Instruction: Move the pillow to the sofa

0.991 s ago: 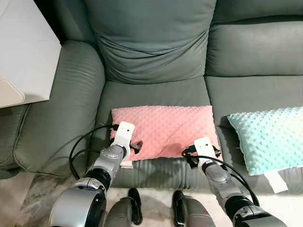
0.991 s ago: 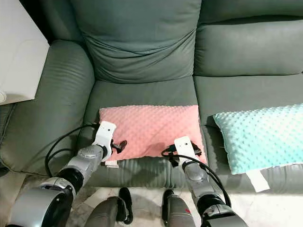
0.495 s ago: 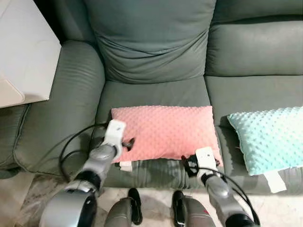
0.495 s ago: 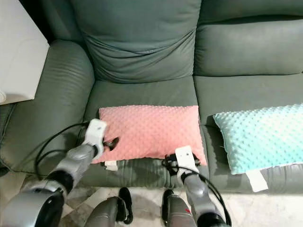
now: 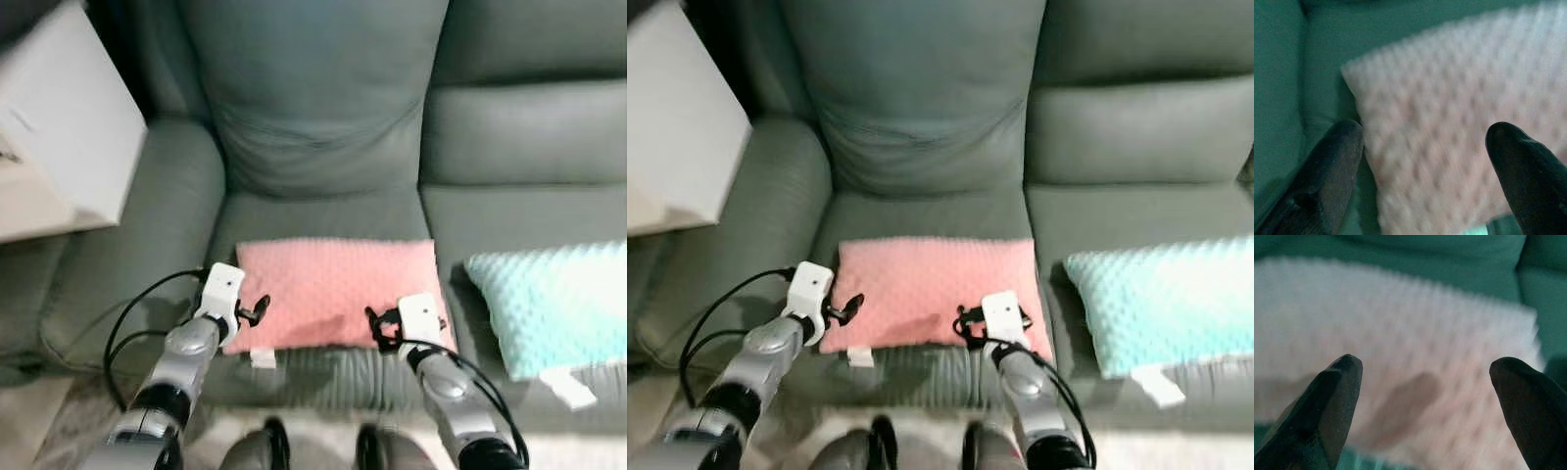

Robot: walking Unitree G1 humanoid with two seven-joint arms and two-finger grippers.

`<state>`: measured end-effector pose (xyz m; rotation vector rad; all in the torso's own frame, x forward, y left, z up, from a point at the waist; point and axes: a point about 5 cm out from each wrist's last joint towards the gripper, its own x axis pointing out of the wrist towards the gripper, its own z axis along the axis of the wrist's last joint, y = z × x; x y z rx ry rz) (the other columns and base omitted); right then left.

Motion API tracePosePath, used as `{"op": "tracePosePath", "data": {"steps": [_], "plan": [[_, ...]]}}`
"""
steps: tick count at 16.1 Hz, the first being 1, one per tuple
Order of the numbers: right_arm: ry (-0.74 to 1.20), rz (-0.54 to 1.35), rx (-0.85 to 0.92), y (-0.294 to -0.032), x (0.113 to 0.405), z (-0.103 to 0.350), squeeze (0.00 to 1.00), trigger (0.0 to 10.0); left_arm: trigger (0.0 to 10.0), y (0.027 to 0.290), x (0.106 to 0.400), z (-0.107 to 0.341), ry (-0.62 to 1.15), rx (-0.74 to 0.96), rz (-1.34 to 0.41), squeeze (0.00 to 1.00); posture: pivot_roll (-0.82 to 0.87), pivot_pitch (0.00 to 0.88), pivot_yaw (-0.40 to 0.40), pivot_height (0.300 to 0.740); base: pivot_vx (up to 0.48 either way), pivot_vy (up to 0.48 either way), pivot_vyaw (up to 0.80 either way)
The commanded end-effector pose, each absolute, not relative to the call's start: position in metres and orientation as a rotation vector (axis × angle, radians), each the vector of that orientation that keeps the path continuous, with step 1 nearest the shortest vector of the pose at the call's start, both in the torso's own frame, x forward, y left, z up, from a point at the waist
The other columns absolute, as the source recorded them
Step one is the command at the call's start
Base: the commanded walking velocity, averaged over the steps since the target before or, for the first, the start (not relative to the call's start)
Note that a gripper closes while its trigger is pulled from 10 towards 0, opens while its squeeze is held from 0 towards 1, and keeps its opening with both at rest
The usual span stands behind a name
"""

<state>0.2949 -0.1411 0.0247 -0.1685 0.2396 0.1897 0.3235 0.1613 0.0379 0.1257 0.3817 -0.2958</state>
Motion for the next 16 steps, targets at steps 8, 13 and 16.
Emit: {"op": "tracePosePath", "data": {"steps": [8, 13, 16], "plan": [[0.195, 0.121, -0.186, -0.17, 0.297, 0.039, 0.0, 10.0, 10.0, 0.204, 0.296, 0.032, 0.301, 0.072, -0.128, 0.0, 0.0, 0.0, 0.036, 0.74, 0.0, 0.0, 0.0], [0.14, 0.109, -0.189, -0.175, 0.295, 0.054, 0.0, 10.0, 10.0, 0.2, 0.28, 0.051, 0.206, 0.088, -0.219, 0.0, 0.01, 0.0, 0.005, 0.74, 0.0, 0.0, 0.0], [0.108, 0.092, -0.194, -0.179, 0.297, 0.066, 0.0, 10.0, 10.0, 0.199, 0.276, 0.069, 0.149, 0.116, -0.182, 0.0, 0.01, 0.0, 0.002, 0.74, 0.0, 0.0, 0.0]]}}
